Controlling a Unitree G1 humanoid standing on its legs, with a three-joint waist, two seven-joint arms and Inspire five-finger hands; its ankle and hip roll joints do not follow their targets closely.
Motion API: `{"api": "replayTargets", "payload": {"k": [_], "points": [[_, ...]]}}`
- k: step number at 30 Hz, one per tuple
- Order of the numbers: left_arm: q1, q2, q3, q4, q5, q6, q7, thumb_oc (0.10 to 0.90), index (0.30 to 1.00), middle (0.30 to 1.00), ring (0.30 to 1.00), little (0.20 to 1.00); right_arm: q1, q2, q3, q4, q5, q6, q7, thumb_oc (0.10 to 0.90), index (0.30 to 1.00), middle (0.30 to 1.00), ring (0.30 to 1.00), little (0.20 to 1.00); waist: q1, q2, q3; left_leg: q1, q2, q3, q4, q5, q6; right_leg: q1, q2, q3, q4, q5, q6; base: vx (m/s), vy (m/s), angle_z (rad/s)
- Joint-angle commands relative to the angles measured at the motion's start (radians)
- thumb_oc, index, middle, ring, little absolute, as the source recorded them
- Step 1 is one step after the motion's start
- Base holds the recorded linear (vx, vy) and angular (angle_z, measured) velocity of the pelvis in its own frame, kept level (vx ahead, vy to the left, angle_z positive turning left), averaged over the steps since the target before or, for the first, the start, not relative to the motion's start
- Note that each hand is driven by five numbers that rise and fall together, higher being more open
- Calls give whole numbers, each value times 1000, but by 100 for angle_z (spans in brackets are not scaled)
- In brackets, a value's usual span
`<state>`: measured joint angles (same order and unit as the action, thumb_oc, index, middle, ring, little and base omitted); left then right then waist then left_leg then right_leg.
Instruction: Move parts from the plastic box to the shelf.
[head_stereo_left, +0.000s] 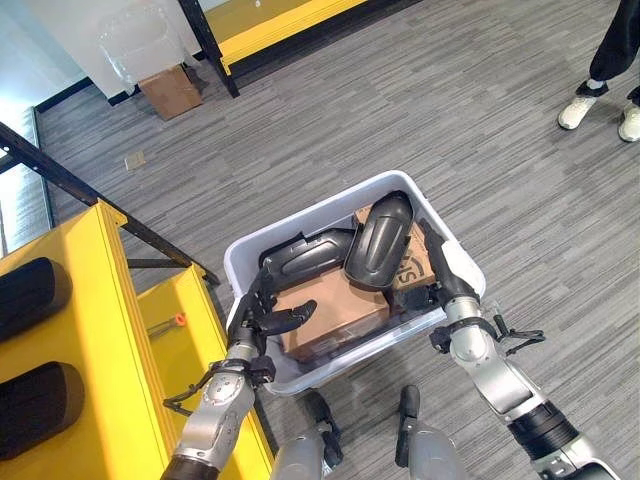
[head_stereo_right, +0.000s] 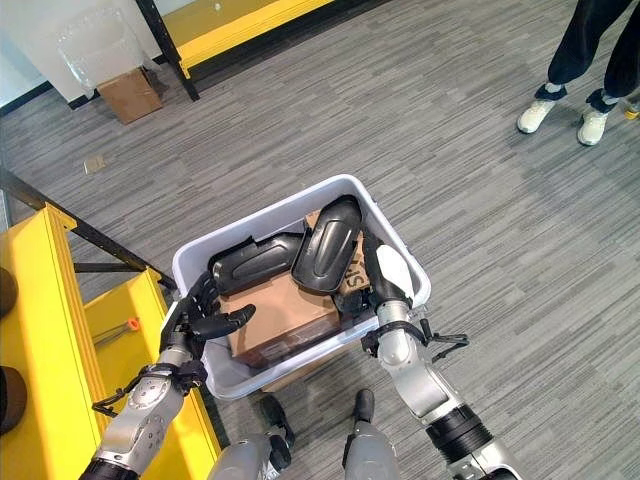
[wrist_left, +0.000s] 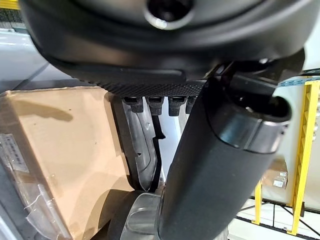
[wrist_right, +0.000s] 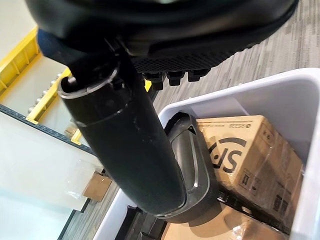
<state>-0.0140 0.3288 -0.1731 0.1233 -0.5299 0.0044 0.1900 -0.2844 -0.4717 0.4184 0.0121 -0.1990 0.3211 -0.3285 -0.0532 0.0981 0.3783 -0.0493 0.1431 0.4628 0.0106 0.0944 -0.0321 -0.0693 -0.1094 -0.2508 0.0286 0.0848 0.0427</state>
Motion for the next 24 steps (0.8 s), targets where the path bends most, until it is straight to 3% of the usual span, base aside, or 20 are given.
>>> {"api": "replayTargets", "payload": {"k": [1,3,5,8,15,21,24], "points": [[-22,23,13,-102,-14,-89,104,900,1000,1000,1000,1000,-167,21,23,-15,-93,-187,17,900,1000,1000,1000,1000,57,-63,-14,-79,-142,-356,216,-174,14,13,43,114,162,-187,-31,89,86,-72],[2,23,27,-106,-23,-90,128,900,1000,1000,1000,1000,-195,24,44,-15,-90,-201,46,900,1000,1000,1000,1000,79,-69,-17,-79,-150,-438,217,-177,10,5,49,155,154,-176,-31,51,64,-168],[11,26,41,-109,-28,-85,123,900,1000,1000,1000,1000,-209,23,54,-29,-97,-190,59,900,1000,1000,1000,1000,85,-68,-17,-71,-145,-450,191,-173,10,-7,53,166,158,-176,-27,-34,47,-155],[-8,35,35,-87,-22,-110,102,900,1000,1000,1000,1000,-239,5,66,-45,-89,-175,60,900,1000,1000,1000,1000,73,-48,-10,-56,-104,-406,96,-126,-4,-55,50,133,167,-178,-20,-159,123,-14],[-51,36,11,-95,-11,-120,117,900,1000,1000,1000,1000,-258,19,88,-69,-139,-141,29,900,1000,1000,1000,1000,67,-27,4,-62,-96,-396,34,-101,-17,-84,32,109,155,-175,-9,-124,39,11],[-42,27,9,-144,-32,-79,111,900,1000,1000,1000,1000,-244,13,83,-92,-171,-114,45,900,1000,1000,1000,1000,65,-6,-7,-52,-100,-388,40,-101,-23,-67,17,92,150,-178,-13,7,40,-3],[-40,18,-2,-155,-27,-59,83,900,1000,1000,1000,1000,-239,8,85,-96,-203,-89,36,900,1000,1000,1000,1000,57,7,-7,-46,-79,-342,40,-93,-29,-59,5,70,146,-178,-14,13,29,3]]}}
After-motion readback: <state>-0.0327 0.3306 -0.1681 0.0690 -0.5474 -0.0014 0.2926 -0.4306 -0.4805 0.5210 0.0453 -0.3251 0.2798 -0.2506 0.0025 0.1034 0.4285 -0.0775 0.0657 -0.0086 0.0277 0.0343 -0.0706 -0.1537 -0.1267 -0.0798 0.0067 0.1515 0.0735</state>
